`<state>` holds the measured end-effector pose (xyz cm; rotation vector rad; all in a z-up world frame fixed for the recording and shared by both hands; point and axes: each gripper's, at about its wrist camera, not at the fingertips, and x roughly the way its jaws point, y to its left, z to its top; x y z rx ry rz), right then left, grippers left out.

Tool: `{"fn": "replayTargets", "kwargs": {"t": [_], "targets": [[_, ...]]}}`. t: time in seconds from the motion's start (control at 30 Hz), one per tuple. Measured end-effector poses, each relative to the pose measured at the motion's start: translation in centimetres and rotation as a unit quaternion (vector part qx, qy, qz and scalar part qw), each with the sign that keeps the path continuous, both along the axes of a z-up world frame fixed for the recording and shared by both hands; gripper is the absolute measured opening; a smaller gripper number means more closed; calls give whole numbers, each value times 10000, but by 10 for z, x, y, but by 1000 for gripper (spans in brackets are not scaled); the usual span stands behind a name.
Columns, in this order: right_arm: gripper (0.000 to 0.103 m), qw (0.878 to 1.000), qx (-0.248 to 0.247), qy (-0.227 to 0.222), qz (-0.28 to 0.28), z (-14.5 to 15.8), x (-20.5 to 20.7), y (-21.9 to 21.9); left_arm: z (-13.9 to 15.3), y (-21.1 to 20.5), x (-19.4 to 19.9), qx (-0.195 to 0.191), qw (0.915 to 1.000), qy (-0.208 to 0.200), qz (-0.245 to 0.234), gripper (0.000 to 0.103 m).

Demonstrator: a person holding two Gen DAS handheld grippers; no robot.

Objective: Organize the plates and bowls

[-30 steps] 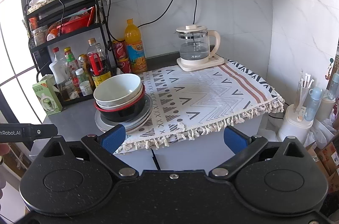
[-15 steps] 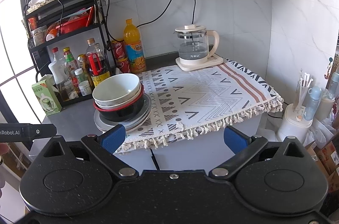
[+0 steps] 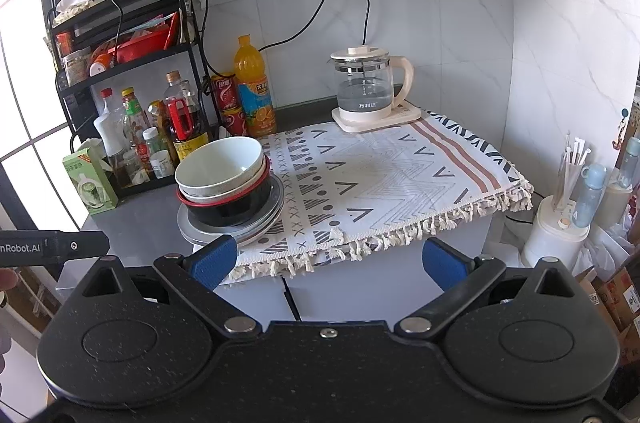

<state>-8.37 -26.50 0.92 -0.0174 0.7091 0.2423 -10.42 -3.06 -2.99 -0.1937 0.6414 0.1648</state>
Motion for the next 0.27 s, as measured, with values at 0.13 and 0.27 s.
{"fn": "replayTargets", "kwargs": {"t": [0.13,0.27], "targets": [[100,10000,-33,-1,9,-1,-1,-1,-1,-2,-1,27,10000,-7,17,92],[100,10000,-28,29,11,-4,-1,-4,-2,-3,1,4,10000,25,8,92]]}}
